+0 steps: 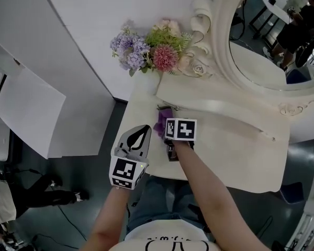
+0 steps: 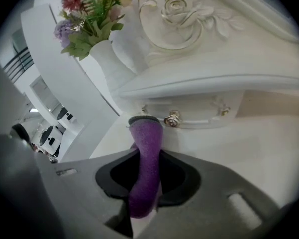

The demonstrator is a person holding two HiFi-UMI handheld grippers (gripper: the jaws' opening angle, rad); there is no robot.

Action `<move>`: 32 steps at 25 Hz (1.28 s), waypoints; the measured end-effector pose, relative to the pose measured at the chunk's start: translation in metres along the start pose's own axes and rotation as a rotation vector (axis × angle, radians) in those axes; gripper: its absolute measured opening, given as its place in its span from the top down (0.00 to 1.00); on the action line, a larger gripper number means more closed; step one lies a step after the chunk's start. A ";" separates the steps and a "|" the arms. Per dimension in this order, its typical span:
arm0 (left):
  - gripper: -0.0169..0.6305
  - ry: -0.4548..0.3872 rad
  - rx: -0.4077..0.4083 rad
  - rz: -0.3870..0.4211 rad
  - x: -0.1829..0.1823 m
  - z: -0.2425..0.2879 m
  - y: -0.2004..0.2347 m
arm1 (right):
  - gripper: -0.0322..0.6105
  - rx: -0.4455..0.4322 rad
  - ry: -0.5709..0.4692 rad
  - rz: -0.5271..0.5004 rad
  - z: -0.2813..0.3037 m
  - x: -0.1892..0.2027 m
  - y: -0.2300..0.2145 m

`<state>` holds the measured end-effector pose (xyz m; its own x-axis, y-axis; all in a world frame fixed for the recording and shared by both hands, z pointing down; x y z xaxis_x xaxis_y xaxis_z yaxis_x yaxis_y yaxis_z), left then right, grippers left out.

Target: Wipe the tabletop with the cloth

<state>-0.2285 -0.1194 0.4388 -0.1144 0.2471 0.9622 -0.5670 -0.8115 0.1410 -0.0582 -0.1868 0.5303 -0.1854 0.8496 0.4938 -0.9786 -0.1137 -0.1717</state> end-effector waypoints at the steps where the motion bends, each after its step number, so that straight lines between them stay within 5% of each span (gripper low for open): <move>1: 0.98 0.001 0.004 0.001 0.000 0.003 -0.004 | 0.80 0.000 0.000 0.008 -0.002 0.001 -0.006; 32: 0.98 -0.021 0.103 0.034 -0.023 0.123 -0.145 | 0.80 0.103 -0.038 0.091 -0.063 0.025 -0.217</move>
<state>-0.0435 -0.0728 0.4248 -0.1142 0.2080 0.9714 -0.4764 -0.8695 0.1301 0.1551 -0.1086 0.5257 -0.2751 0.8134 0.5125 -0.9612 -0.2432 -0.1301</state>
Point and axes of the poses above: the fingertips, and each gripper's own axes: z forward along the fingers, y to its left, x out of its underside, the point moved 10 cm from there along -z, backward along the fingers, and after that the axes turned 14 degrees about x, right-handed, at the moved point
